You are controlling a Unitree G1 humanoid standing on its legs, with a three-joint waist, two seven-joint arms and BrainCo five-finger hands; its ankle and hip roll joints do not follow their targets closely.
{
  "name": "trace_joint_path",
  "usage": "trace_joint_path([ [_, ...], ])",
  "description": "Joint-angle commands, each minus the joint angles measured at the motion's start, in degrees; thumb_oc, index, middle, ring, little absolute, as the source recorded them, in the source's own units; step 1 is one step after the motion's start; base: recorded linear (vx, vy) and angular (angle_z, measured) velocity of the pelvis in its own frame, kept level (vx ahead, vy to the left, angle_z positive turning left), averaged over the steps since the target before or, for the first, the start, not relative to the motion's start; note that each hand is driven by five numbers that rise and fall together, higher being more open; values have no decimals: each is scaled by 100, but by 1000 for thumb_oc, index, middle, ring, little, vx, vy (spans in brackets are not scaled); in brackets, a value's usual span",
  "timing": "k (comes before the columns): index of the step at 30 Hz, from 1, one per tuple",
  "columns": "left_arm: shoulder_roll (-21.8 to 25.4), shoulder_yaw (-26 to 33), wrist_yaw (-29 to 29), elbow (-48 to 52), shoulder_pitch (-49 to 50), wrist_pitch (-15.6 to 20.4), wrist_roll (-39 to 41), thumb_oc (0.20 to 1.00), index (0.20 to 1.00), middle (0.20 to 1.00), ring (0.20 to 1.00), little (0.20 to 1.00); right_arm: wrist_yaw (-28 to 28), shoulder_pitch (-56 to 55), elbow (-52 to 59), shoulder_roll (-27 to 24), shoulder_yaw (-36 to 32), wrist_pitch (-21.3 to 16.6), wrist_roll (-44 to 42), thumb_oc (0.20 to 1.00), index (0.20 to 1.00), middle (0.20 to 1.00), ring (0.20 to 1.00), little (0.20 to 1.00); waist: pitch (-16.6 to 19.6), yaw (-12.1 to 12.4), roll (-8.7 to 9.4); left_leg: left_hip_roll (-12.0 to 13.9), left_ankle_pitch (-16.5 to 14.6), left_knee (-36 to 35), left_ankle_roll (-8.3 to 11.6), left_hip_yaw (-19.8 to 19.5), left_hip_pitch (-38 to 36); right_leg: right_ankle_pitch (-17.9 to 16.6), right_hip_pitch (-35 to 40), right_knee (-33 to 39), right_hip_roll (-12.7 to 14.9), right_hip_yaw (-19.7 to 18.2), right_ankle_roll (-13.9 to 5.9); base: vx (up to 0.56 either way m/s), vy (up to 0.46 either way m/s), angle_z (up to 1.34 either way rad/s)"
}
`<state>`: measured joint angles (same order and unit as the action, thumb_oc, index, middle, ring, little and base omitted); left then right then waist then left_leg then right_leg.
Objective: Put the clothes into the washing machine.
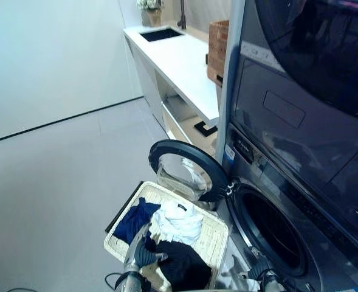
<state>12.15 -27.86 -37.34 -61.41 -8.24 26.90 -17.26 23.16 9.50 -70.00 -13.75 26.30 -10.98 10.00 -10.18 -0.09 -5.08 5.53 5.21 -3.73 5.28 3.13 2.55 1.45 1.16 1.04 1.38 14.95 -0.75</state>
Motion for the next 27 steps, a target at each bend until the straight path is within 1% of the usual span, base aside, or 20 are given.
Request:
trace_joint_path([
  [1, 217, 119, -668, 243, -1080, -27, -264, 1000, 1000, 1000, 1000, 1000, 273, 779, 386, 120, 250, -245, -284, 1000, 1000, 1000, 1000, 1000, -737, 170, 496, -483, -342, 458, -369, 218, 138, -98, -711, -972, 448, -394, -397, -291, 19, -3],
  [3, 252, 98, -724, 329, -1273, -114, -242, 1000, 1000, 1000, 1000, 1000, 332, 950, 480, 105, 295, -256, -361, 1000, 1000, 1000, 1000, 1000, -926, 163, 492, -468, -310, 617, -324, 226, 380, -76, -932, -1141, 466, -383, -397, -225, 6, 3],
  [4, 300, 56, -872, 443, -1533, -165, -328, 1000, 1000, 1000, 1000, 1000, 425, 1191, 591, 81, 365, -265, -402, 1000, 1000, 1000, 1000, 1000, -1132, 159, 496, -465, -268, 773, -277, 240, 681, -58, -1224, -1313, 469, -368, -396, -247, 4, 3],
  [6, 327, 33, -983, 539, -1743, -224, -387, 1000, 1000, 1000, 1000, 1000, 511, 1365, 668, 50, 428, -275, -453, 1000, 1000, 1000, 1000, 1000, -1269, 158, 489, -466, -236, 838, -254, 220, 903, -33, -1453, -1441, 446, -371, -379, -202, 11, 1],
  [7, 352, -5, -1119, 667, -1930, -327, -420, 1000, 1000, 1000, 1000, 1000, 584, 1521, 747, 23, 474, -308, -493, 1000, 1000, 1000, 1000, 1000, -1368, 151, 480, -473, -215, 872, -251, 227, 1084, 3, -1665, -1549, 429, -347, -368, -191, 24, 4],
  [9, 393, -30, -1204, 812, -2178, -458, -480, 1000, 1000, 1000, 1000, 1000, 668, 1714, 869, -37, 505, -314, -518, 1000, 1000, 1000, 1000, 1000, -1514, 139, 471, -495, -204, 1025, -236, 246, 1379, 42, -1977, -1770, 413, -336, -372, -192, 32, -2],
  [10, 430, -44, -1238, 878, -2400, -561, -500, 1000, 1000, 1000, 1000, 1000, 728, 1899, 967, -77, 532, -264, -566, 1000, 1000, 1000, 1000, 1000, -1612, 131, 469, -503, -197, 1151, -227, 262, 1638, 70, -2244, -1947, 421, -325, -381, -166, 36, -6],
  [12, 487, -47, -1232, 910, -2646, -670, -457, 1000, 1000, 1000, 1000, 1000, 798, 2075, 1062, -118, 540, -180, -585, 1000, 1000, 1000, 1000, 1000, -1695, 111, 463, -495, -206, 1306, -207, 296, 1884, 86, -2489, -2112, 441, -316, -388, -143, 30, 1],
  [13, 554, -19, -1226, 898, -2915, -723, -397, 1000, 1000, 1000, 1000, 1000, 873, 2295, 1148, -173, 579, -92, -608, 1000, 1000, 1000, 1000, 1000, -1803, 91, 467, -468, -225, 1500, -187, 324, 2157, 92, -2735, -2256, 465, -326, -390, -133, 19, 5],
  [15, 621, -20, -1195, 842, -3146, -770, -302, 1000, 1000, 1000, 1000, 1000, 951, 2466, 1195, -209, 618, -48, -643, 1000, 1000, 1000, 1000, 1000, -1866, 70, 474, -434, -260, 1652, -182, 377, 2352, 105, -2921, -2363, 498, -311, -384, -114, 4, 2],
  [17, 767, -43, -1176, 684, -3547, -832, -164, 1000, 1000, 1000, 1000, 1000, 1125, 2714, 1316, -270, 671, 9, -557, 1000, 1000, 1000, 1000, 1000, -1962, 41, 484, -401, -334, 1996, -164, 392, 2786, 145, -3322, -2645, 556, -296, -368, -105, -15, -1],
  [20, 846, -65, -1169, 608, -3767, -935, -121, 1000, 1000, 1000, 1000, 1000, 1230, 2875, 1442, -302, 709, 121, -590, 1000, 1000, 1000, 1000, 1000, -1962, 21, 494, -385, -358, 2150, -156, 394, 3062, 151, -3586, -2773, 580, -272, -360, -58, -12, 0],
  [21, 962, -92, -1176, 446, -4088, -973, -30, 1000, 1000, 1000, 1000, 1000, 1303, 3135, 1515, -341, 730, 174, -722, 1000, 1000, 1000, 1000, 1000, -1962, -22, 513, -347, -353, 2296, -145, 429, 3452, 126, -3953, -2869, 581, -269, -342, -77, -2, -1],
  [23, 1025, -71, -1112, 316, -4328, -993, 49, 1000, 1000, 1000, 1000, 1000, 1313, 3307, 1541, -393, 747, 161, -796, 1000, 1000, 1000, 1000, 1000, -1962, -58, 536, -309, -338, 2385, -123, 477, 3711, 105, -4180, -2909, 578, -260, -327, -83, 11, -9],
  [27, 1159, -97, -1174, 125, -4804, -1090, 299, 1000, 1000, 1000, 1000, 1000, 1310, 3649, 1515, -505, 767, 87, -885, 1000, 1000, 1000, 1000, 1000, -1962, -113, 540, -228, -297, 2491, -75, 514, 4212, 90, -4708, -3026, 562, -269, -319, -65, 30, -10],
])
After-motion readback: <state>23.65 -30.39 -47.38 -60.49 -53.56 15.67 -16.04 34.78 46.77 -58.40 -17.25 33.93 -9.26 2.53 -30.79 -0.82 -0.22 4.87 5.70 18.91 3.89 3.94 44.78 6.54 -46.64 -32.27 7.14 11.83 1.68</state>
